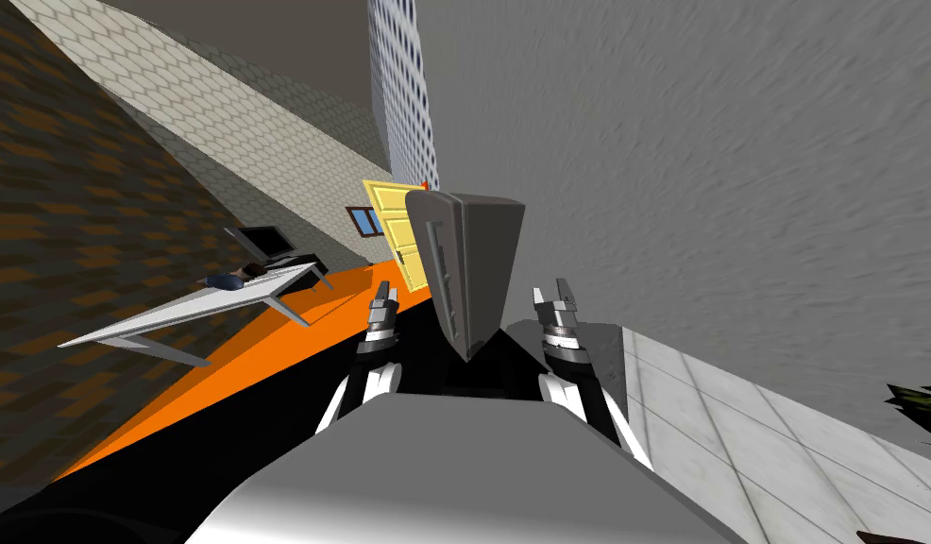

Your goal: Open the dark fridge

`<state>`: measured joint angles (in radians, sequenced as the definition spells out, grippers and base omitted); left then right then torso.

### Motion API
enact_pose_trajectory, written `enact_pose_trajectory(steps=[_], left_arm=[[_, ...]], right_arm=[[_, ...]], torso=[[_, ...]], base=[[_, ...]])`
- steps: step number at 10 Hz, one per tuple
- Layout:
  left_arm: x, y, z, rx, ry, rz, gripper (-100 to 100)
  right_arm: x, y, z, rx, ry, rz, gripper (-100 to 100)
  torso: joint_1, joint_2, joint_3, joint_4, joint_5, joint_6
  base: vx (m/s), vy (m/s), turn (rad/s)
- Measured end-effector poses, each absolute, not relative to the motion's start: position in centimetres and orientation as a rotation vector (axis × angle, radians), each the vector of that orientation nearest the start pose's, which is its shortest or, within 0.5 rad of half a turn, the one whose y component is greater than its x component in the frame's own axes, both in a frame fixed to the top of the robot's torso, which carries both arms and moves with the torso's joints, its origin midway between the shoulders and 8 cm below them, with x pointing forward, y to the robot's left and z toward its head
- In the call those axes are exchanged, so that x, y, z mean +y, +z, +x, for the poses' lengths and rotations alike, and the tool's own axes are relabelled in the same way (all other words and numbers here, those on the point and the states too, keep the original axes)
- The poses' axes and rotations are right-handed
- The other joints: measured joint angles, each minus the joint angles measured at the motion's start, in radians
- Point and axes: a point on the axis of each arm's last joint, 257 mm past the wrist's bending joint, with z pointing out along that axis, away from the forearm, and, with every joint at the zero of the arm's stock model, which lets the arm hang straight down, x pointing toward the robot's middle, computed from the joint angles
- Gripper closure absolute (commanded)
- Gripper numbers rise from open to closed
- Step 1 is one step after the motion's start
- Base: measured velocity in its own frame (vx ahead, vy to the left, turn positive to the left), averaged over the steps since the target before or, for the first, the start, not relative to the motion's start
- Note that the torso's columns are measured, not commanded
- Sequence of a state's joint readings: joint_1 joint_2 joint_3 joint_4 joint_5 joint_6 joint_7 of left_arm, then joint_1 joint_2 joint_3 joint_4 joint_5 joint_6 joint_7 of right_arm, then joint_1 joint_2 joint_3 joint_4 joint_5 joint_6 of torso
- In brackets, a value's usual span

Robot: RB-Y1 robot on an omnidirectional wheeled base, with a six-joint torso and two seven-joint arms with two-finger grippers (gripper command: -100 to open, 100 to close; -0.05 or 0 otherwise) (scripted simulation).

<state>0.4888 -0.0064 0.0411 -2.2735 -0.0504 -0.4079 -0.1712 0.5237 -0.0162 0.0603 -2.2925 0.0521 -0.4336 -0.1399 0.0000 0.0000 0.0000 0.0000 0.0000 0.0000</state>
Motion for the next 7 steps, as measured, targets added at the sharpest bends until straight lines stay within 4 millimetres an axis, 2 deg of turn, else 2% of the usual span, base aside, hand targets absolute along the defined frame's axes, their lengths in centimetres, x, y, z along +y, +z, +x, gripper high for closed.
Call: enact_pose_trajectory(steps=[2,7], left_arm=[[29.17,0.75,35.91,0.736,-1.053,-0.628,0],[29.17,0.76,35.90,0.735,-1.053,-0.627,0]], right_arm=[[-25.60,0.83,35.41,0.672,1.432,0.742,0],[-25.60,0.84,35.41,0.671,1.432,0.742,0]], torso=[[0.000,0.104,-0.209,0.105,0.000,0.000],[0.000,0.470,-0.939,0.470,0.000,0.000]], base=[[0.000,0.000,0.000],[0.000,0.000,0.000]])
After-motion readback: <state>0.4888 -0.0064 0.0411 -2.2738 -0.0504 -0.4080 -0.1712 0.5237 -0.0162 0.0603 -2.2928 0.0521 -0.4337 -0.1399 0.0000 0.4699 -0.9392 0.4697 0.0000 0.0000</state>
